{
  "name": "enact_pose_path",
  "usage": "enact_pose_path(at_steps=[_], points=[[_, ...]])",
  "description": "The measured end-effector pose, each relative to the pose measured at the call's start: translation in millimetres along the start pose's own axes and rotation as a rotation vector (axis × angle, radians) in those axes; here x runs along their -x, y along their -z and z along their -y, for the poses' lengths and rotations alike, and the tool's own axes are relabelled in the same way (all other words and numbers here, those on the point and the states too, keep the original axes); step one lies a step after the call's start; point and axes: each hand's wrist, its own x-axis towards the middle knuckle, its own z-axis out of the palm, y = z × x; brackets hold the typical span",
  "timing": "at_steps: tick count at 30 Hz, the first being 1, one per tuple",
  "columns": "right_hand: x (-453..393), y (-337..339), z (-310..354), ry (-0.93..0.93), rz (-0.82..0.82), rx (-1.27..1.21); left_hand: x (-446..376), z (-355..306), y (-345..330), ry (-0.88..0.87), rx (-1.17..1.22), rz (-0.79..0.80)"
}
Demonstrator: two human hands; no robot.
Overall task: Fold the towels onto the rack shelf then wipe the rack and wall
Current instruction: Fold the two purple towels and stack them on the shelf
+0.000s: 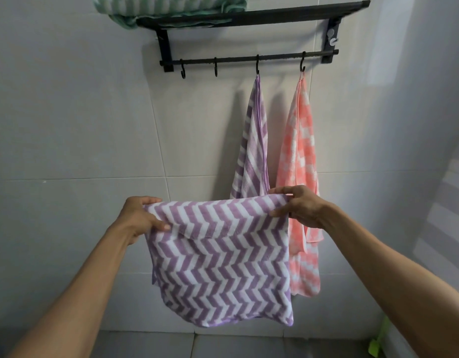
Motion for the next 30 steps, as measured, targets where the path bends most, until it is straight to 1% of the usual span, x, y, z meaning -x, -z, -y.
enact_pose_path(at_steps=[3,4,5,6,7,8,10,11,12,13,14,15,16,17,19,20,21,23,24,26,27,28,30], points=[[-4,3,1,0.075,-0.068,0.532,2,2,-3,-0.065,-0.231,-0.051],[-4,2,2,0.083,-0.073,0.659,3,2,-1,-0.083,-0.310,-0.060],[-3,3,3,0.066,-0.062,0.731,2,2,2,-0.096,-0.373,-0.049],[-3,7,6,0.035,-0.043,0.743,-2,3,7,-0.105,-0.397,-0.024],[-2,10,11,0.006,-0.021,0.697,-5,3,12,-0.111,-0.382,0.000],[0,13,18,-0.006,-0.014,0.577,-9,1,20,-0.116,-0.290,0.014],[2,19,31,0.040,0.000,0.218,-12,-11,34,-0.138,0.096,0.028],[3,22,37,0.075,0.019,0.040,-13,-17,39,-0.158,0.287,0.060],[5,21,38,0.079,0.063,-0.035,-11,-19,40,-0.167,0.372,0.106],[8,17,33,0.058,0.124,0.009,-5,-16,35,-0.156,0.367,0.151],[11,11,22,0.012,0.183,0.117,2,-6,28,-0.104,0.314,0.168],[11,6,6,-0.048,0.204,0.219,8,7,19,-0.032,0.274,0.159],[11,4,-8,-0.089,0.193,0.250,10,19,12,0.033,0.280,0.121],[11,1,-20,-0.109,0.165,0.201,11,27,7,0.095,0.319,0.079],[11,-2,-33,-0.116,0.100,-0.015,4,30,8,0.185,0.443,0.022],[12,-4,-35,-0.137,0.094,-0.141,-2,27,13,0.200,0.482,0.037],[15,-7,-35,-0.174,0.123,-0.223,-3,22,17,0.208,0.486,0.090],[20,-13,-41,-0.236,0.206,-0.202,3,22,18,0.211,0.390,0.255],[22,-15,-44,-0.238,0.224,-0.181,6,26,15,0.211,0.357,0.292],[24,-17,-47,-0.186,0.187,-0.223,5,33,12,0.250,0.387,0.248],[26,-19,-46,-0.158,0.170,-0.301,5,34,12,0.264,0.422,0.227],[27,-20,-45,-0.145,0.170,-0.389,3,35,13,0.270,0.447,0.236],[28,-21,-46,-0.166,0.186,-0.459,6,33,15,0.245,0.404,0.328]])
